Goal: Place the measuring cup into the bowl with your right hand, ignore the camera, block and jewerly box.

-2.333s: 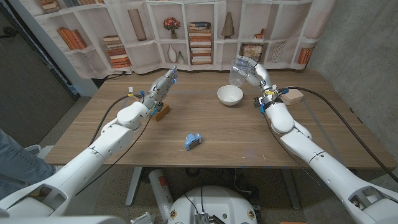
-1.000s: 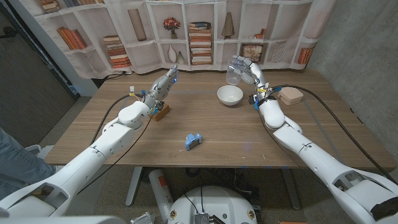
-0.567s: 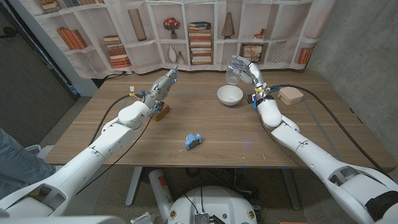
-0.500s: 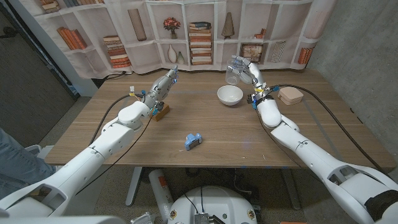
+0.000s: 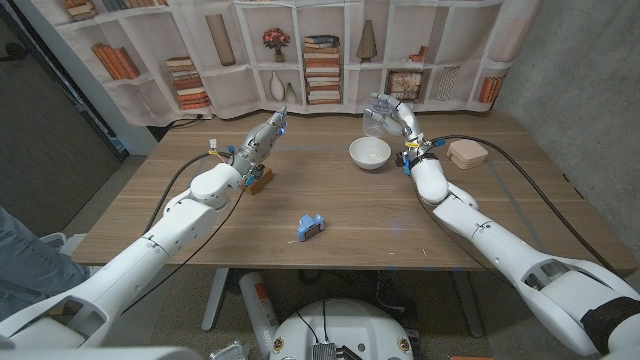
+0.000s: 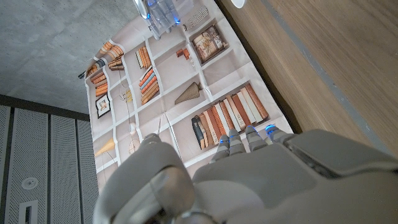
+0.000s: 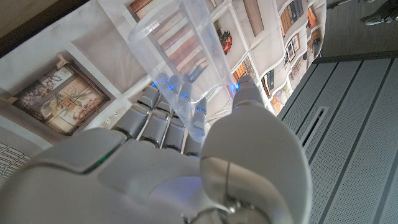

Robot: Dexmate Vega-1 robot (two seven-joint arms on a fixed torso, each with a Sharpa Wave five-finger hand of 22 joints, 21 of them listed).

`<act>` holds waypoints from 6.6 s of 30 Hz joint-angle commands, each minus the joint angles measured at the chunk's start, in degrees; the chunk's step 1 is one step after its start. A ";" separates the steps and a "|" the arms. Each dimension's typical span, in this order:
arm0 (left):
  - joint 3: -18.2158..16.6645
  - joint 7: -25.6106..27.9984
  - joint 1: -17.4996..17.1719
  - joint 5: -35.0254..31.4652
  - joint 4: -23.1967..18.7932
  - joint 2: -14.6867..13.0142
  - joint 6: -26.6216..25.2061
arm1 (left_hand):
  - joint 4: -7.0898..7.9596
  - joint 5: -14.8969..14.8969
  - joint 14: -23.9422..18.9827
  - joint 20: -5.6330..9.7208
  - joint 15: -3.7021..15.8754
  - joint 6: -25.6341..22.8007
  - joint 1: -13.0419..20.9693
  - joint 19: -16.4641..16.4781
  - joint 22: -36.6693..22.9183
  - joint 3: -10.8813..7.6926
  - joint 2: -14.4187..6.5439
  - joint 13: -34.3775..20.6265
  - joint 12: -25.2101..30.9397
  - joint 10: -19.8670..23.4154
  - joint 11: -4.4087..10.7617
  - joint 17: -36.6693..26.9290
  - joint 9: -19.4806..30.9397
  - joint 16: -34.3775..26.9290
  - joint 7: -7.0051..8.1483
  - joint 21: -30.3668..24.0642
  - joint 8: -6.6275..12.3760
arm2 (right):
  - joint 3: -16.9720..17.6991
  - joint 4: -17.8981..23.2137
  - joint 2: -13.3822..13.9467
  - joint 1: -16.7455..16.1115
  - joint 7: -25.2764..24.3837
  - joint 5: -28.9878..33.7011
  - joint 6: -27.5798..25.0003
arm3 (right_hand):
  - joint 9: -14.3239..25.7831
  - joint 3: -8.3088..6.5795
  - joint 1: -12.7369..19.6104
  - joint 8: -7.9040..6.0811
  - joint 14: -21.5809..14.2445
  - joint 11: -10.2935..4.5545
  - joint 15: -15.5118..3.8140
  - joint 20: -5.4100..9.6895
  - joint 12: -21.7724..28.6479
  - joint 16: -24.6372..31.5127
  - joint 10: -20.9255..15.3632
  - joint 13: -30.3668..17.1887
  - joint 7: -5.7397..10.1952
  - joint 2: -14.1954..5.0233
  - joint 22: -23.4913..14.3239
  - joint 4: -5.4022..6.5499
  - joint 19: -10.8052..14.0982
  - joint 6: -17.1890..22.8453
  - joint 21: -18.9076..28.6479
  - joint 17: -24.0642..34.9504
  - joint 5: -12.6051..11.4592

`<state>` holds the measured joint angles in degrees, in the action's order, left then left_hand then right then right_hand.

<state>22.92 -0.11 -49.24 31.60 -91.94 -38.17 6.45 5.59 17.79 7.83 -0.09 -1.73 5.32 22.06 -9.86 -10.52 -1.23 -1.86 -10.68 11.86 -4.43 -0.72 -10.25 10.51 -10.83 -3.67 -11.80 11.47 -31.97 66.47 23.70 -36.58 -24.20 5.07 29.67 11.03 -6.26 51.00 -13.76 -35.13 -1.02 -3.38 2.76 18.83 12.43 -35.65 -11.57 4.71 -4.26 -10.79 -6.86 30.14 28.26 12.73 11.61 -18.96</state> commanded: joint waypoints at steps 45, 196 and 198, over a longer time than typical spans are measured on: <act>0.69 -1.56 1.51 -0.05 1.29 0.90 1.04 | 0.14 -0.14 -0.26 0.37 -0.04 -0.28 0.33 -2.00 -0.08 0.78 -0.60 -0.13 -0.16 0.27 -0.16 -0.25 0.22 0.07 -0.04 0.01 -0.18 | -4.40 -3.28 -1.08 2.37 -0.54 -2.06 -9.73 | 0.32 0.13 -0.54 0.24 -0.99 -3.55 -6.82 4.68 -0.80 -0.34 -4.47 0.06 0.08 -0.59 -0.15 0.12 1.14 1.98 -0.06 -0.05 1.15; 4.23 -4.10 5.35 -1.28 5.34 3.22 -1.00 | 0.08 -0.24 -0.29 0.08 -0.03 -0.83 0.87 -2.22 -0.09 2.05 -1.31 -0.14 -0.16 0.34 -0.04 -0.25 0.22 0.06 0.13 -0.01 -0.13 | -7.77 -12.90 -2.78 3.91 0.60 -3.47 -4.57 | 0.50 8.80 -9.97 3.47 17.38 1.92 2.77 -4.35 -7.67 -2.12 13.70 0.09 1.85 8.66 -0.01 2.91 -8.33 -10.52 -1.67 -0.60 -2.98; 4.29 -4.06 5.40 -1.35 5.26 3.25 -1.07 | 0.07 -0.24 -0.26 0.08 -0.03 -0.82 0.89 -2.22 -0.09 2.07 -1.33 -0.14 -0.16 0.34 -0.08 -0.25 0.22 0.07 0.11 -0.01 -0.13 | -7.66 -12.20 -2.46 3.75 0.58 -3.34 -4.77 | 0.50 8.87 -10.09 3.44 17.58 1.92 2.97 -4.38 -7.64 -2.14 13.76 0.10 1.74 8.62 -0.02 2.98 -8.41 -10.67 -1.66 -0.59 -3.09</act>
<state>27.01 -4.06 -44.00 30.34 -86.69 -34.96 5.54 5.52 17.58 7.83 -0.09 -1.73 4.59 22.87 -9.86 -10.52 0.58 -2.67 -10.68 11.86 -4.33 -0.82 -10.25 10.51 -10.83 -3.78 -11.80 11.47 -39.78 52.26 20.35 -32.34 -23.74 1.31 25.47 11.32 2.24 41.39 -10.37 -17.79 1.03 -0.63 -1.45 11.30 10.22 -22.07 -11.45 6.45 4.26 -10.63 -3.94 21.64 18.09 11.18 10.92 -21.64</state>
